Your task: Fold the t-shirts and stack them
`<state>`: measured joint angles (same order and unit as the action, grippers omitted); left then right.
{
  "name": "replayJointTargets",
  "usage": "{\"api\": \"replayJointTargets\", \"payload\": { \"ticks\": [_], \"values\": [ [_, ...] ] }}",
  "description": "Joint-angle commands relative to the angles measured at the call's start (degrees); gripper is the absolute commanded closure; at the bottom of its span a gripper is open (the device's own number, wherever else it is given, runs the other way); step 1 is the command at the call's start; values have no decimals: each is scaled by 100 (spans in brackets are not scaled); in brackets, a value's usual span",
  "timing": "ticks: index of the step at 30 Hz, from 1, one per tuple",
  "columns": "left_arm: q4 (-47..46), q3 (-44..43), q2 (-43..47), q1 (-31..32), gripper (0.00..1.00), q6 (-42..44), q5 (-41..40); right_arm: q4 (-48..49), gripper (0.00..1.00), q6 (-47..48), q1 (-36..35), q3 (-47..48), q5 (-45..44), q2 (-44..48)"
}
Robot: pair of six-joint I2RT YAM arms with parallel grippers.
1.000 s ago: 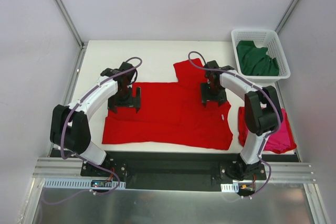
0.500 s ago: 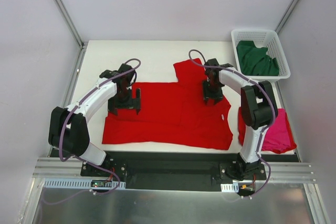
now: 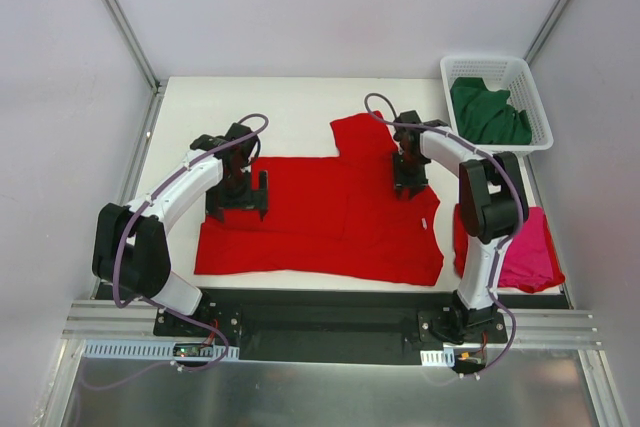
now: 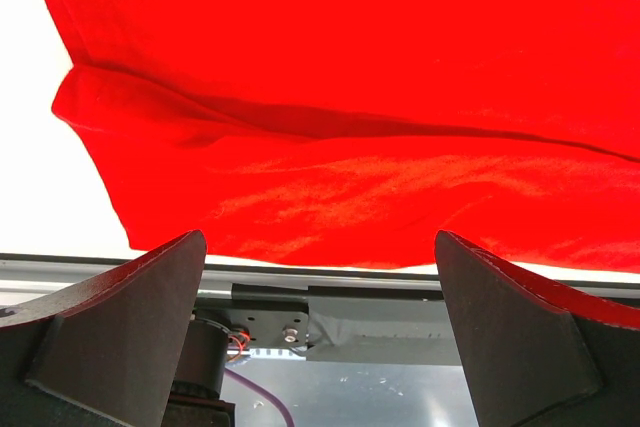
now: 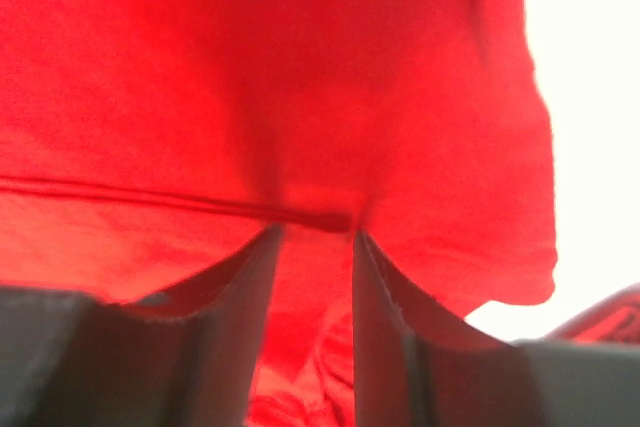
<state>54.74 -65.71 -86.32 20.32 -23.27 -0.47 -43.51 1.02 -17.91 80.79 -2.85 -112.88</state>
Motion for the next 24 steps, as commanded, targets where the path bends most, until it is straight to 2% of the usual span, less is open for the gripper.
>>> {"api": "replayJointTargets", "payload": {
  "ticks": [1,5,6,9,20,24],
  "values": [
    [89,-12,81,69,1,-38,38,-114,67,57,25,226,109,-94],
    [89,15,81,69,1,-38,38,-132,75,65,25,261,127,-120],
    [98,15,81,69,1,-29,38,-158,82,65,25,288,101,-129],
    [89,41,72,69,1,-38,38,-228,90,48,25,340,22,-85],
    [72,85,19,69,1,-29,38,-835,99,13,33,1007,-224,187],
    [72,76,2,60,1,-20,38,-975,99,30,25,1342,-268,170]
  ]
}}
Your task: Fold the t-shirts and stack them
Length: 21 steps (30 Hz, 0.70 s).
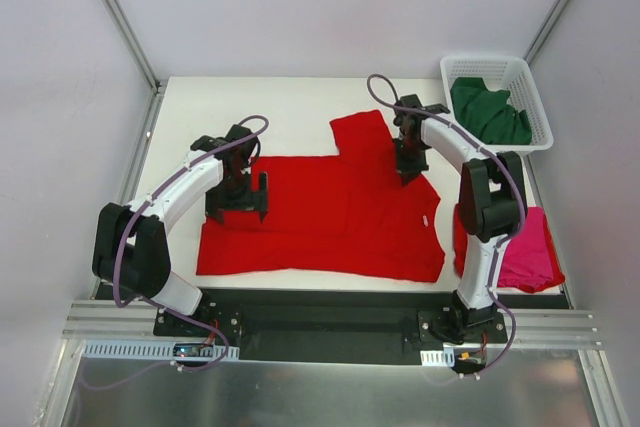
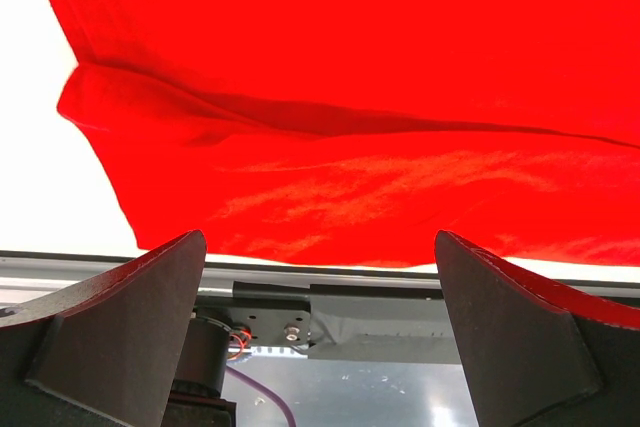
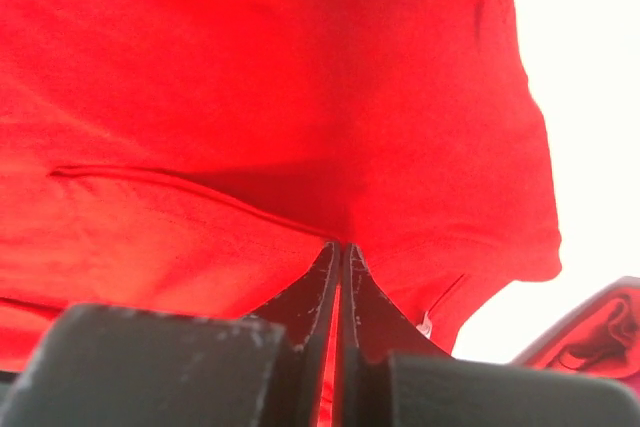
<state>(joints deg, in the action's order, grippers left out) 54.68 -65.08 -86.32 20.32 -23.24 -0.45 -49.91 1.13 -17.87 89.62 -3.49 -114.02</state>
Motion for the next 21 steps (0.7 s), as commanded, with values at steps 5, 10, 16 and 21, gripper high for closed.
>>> {"api": "replayJointTargets", "payload": {
  "ticks": [5,10,16,21],
  "values": [
    [78,4,-16,69,1,4,168,-598,99,46,20,933,-179,143],
    [70,13,-16,69,1,4,168,-687,99,28,20,1180,-29,134],
    [78,30,-7,69,1,4,168,-774,99,-33,11,1382,252,143],
    [52,65,-34,69,1,-22,177,-862,99,-25,3,1672,305,117]
  ]
}}
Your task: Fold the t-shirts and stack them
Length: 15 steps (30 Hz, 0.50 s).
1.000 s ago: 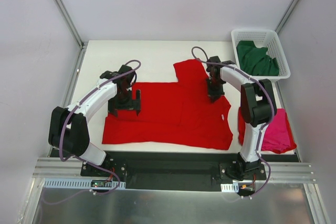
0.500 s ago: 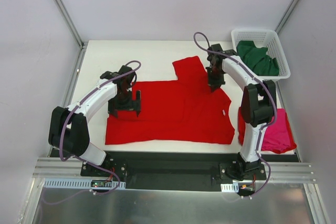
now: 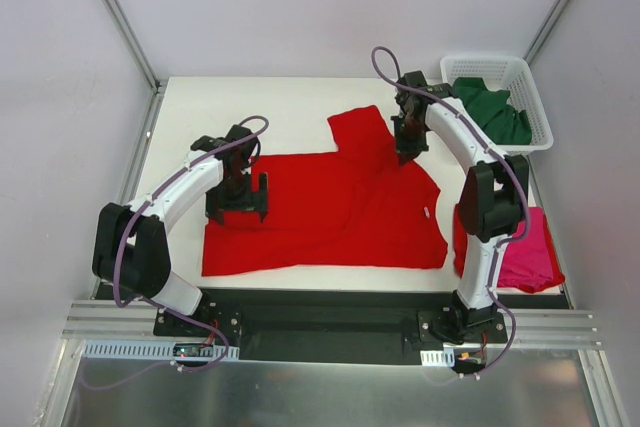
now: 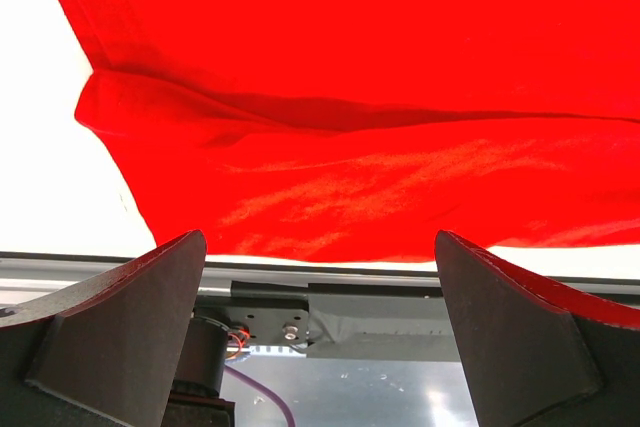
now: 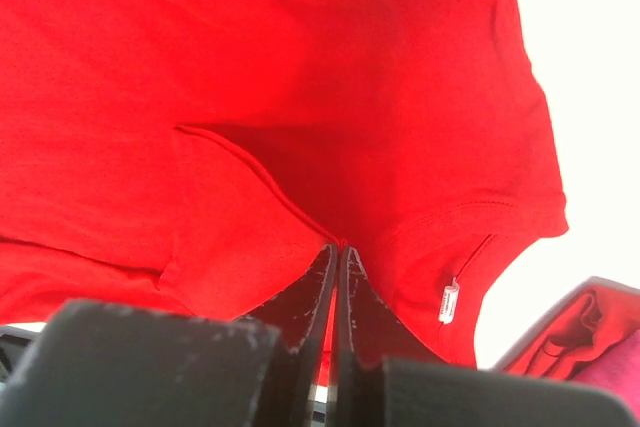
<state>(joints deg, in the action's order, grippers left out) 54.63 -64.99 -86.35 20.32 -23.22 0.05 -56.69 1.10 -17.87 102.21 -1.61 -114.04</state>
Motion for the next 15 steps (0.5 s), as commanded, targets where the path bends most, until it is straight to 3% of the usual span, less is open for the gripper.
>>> {"api": "replayJointTargets", "payload": {
  "ticks": [1,15],
  "values": [
    [56,57,-23,69,1,-33,126,-211,99,-22,-6,457,108,84],
    [56,127,-40,60,1,-33,109,-492,99,39,-182,1485,424,-391]
  ]
}}
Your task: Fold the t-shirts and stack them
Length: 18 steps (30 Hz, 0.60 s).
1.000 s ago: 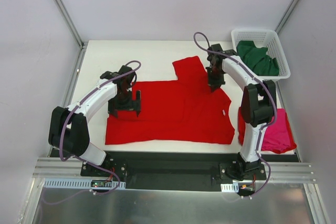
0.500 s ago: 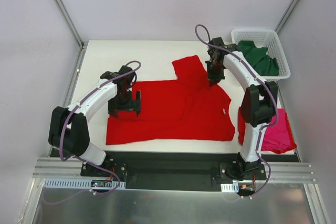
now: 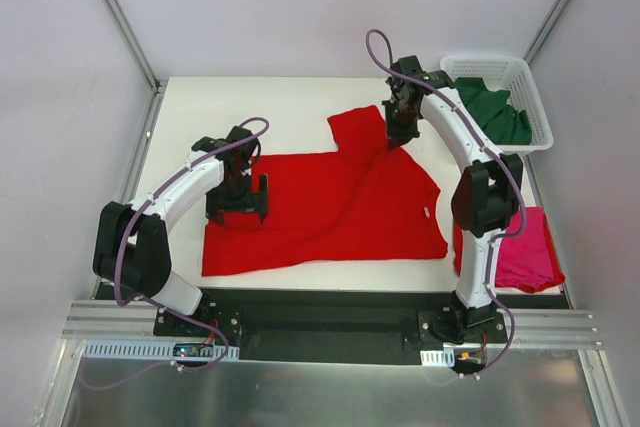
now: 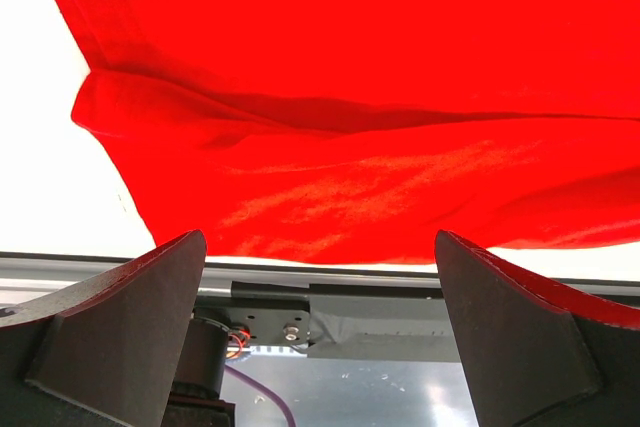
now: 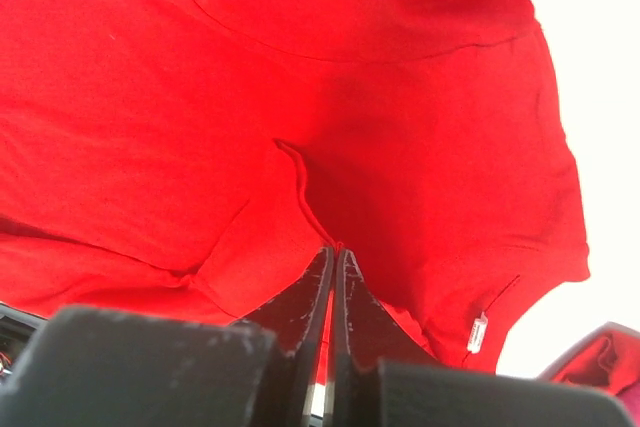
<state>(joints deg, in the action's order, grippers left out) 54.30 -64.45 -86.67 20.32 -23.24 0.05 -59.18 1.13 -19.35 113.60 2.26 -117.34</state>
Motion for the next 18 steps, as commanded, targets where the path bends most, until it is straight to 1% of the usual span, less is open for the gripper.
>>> {"api": "replayJointTargets", "payload": {
  "ticks": [1,3,5,6,7,9,10,13,18],
  "values": [
    [89,72,-7,69,1,-31,109,-261,99,46,-33,364,20,-113],
    [80,64,-16,69,1,-22,109,-322,98,72,-33,330,-6,-184],
    [80,46,-25,69,1,-13,100,-331,87,72,-42,155,-33,-202],
    [89,37,-34,69,1,-5,100,-262,77,63,-51,67,-68,-176],
    [89,37,-34,60,1,-5,117,-217,55,63,-60,-21,-94,-149],
    [80,29,-60,69,1,-13,126,-173,31,28,-68,-189,-191,-53],
    [80,20,-69,69,1,4,126,-182,4,19,-68,-233,-191,-17],
    [89,2,-104,69,1,-5,118,-42,4,-33,-68,-461,-182,220],
    [89,-77,-165,69,1,-5,153,510,4,-95,-243,-892,283,589]
  ]
}}
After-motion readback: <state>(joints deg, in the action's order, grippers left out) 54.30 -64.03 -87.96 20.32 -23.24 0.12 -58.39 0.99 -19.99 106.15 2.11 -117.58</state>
